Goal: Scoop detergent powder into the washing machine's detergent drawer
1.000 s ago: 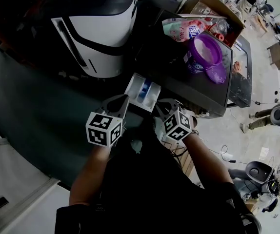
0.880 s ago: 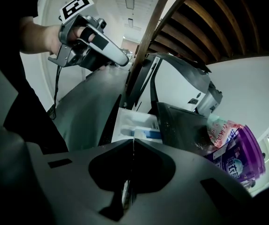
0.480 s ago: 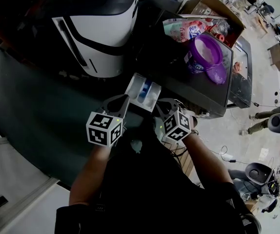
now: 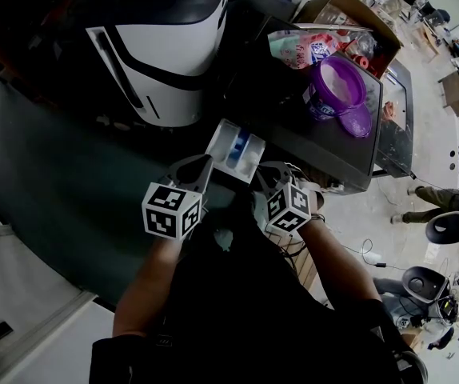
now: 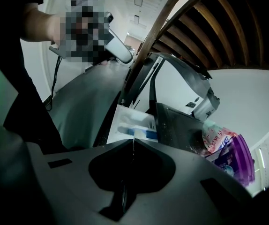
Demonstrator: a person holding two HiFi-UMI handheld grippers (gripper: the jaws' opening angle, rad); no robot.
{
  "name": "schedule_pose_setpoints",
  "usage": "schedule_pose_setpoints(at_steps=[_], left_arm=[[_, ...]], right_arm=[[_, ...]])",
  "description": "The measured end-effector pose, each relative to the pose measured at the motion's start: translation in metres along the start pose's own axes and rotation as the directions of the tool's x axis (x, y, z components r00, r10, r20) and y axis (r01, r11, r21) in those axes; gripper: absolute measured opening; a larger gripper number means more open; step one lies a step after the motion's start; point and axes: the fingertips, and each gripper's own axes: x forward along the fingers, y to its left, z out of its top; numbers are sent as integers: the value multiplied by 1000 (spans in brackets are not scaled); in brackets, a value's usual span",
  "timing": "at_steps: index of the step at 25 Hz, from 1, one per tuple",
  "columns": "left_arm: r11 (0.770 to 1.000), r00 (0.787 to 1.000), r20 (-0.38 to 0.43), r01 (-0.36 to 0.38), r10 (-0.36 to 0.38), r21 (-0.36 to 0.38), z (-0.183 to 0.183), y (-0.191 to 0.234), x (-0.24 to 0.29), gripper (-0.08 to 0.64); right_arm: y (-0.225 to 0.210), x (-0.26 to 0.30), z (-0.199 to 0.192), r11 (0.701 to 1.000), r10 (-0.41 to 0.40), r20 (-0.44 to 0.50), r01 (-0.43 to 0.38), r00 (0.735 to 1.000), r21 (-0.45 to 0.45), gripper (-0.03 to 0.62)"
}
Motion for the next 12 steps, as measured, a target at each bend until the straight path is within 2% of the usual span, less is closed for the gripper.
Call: schedule_pose_setpoints(at_steps=[12], left_arm=[[1000,1000,-5,1,-1,-9,-4,6,-2,6]], right_arm=[[7,8,-1,1000,28,-33,-28,999,-5,20]])
